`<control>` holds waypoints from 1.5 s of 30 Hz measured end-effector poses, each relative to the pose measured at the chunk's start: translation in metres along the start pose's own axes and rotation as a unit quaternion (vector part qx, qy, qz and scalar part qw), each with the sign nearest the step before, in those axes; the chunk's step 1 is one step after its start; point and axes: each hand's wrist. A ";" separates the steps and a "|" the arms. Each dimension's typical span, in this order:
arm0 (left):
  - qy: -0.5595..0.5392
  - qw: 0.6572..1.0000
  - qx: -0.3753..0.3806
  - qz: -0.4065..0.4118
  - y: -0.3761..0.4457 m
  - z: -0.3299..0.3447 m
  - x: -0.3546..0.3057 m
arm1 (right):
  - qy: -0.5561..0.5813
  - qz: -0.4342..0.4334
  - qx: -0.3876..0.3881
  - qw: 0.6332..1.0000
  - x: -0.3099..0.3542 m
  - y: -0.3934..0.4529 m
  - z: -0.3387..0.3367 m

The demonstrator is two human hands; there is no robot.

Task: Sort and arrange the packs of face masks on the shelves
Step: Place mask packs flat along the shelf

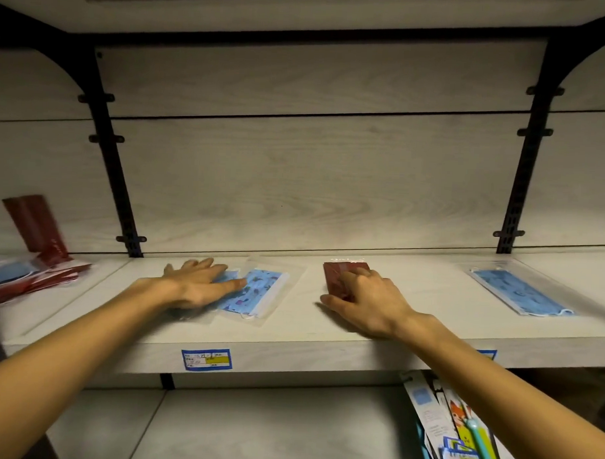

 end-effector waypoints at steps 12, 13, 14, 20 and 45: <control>0.018 0.996 -0.018 0.082 0.014 0.021 -0.065 | 0.044 0.009 0.029 0.999 -0.003 0.004 0.008; 0.026 0.995 -0.028 0.087 0.017 0.021 -0.071 | 0.046 0.009 0.028 0.998 -0.004 0.005 0.009; 0.032 0.995 -0.038 0.089 0.018 0.022 -0.077 | 0.048 0.009 0.028 0.998 -0.004 0.005 0.009; 0.028 0.993 -0.028 0.111 0.028 0.024 -0.097 | 0.051 0.000 0.037 0.998 -0.006 0.007 0.010; -0.058 0.976 -0.205 -0.043 -0.025 0.026 -0.066 | 0.060 -0.012 0.074 0.995 0.005 0.003 0.000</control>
Point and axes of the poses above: each hand's wrist, its own y-axis towards the middle knuckle, its own z-axis out of the palm, x = y × z, and after that the axes turned 13 degrees about x, right-handed
